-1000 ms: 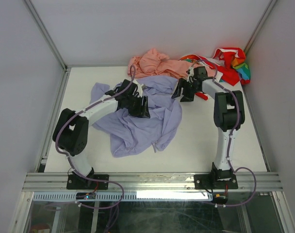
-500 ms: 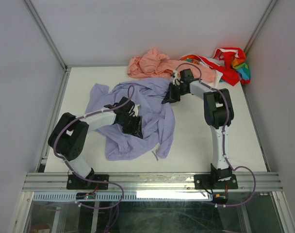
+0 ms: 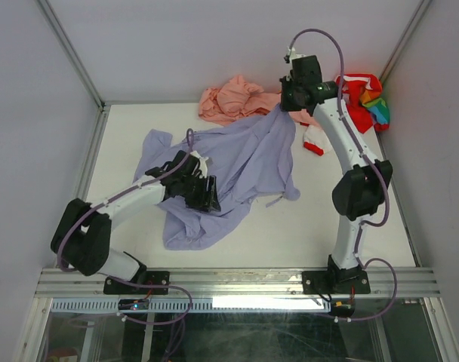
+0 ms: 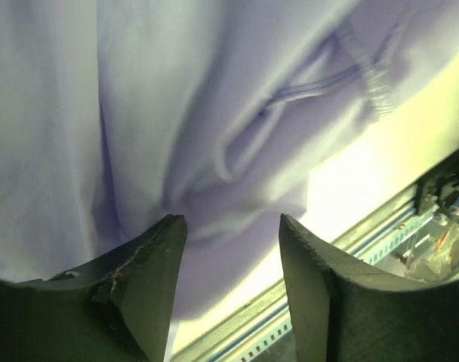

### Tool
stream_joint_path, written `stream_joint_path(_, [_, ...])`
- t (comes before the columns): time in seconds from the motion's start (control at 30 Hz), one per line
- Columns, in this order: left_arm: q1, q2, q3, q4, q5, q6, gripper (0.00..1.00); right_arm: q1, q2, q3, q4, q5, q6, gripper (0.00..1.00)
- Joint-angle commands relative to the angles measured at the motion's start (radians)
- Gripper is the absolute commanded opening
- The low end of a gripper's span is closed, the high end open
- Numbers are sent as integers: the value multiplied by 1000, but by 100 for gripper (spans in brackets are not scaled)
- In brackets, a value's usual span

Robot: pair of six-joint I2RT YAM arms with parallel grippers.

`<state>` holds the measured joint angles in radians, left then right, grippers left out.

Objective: Zip up the jacket

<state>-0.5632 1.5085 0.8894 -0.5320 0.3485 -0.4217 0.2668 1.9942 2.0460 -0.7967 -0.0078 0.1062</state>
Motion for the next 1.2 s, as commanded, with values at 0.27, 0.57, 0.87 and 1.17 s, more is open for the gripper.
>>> stream_joint_path(0.27, [59,-427,-43,4,-98,-119,65,456,45,105,-20,-128,66,27])
stream_joint_path(0.57, [76,-563,-122,8,-80,-180,69,487,-117,-93,7,-272,56,60])
stream_joint_path(0.87, [78,-554,-141,44,-39,-190,70,262,-433,-639,9,-9,62,73])
stream_joint_path(1.17, [77,-469,-138,86,-13,-168,70,123,-411,-868,236,-71,59,73])
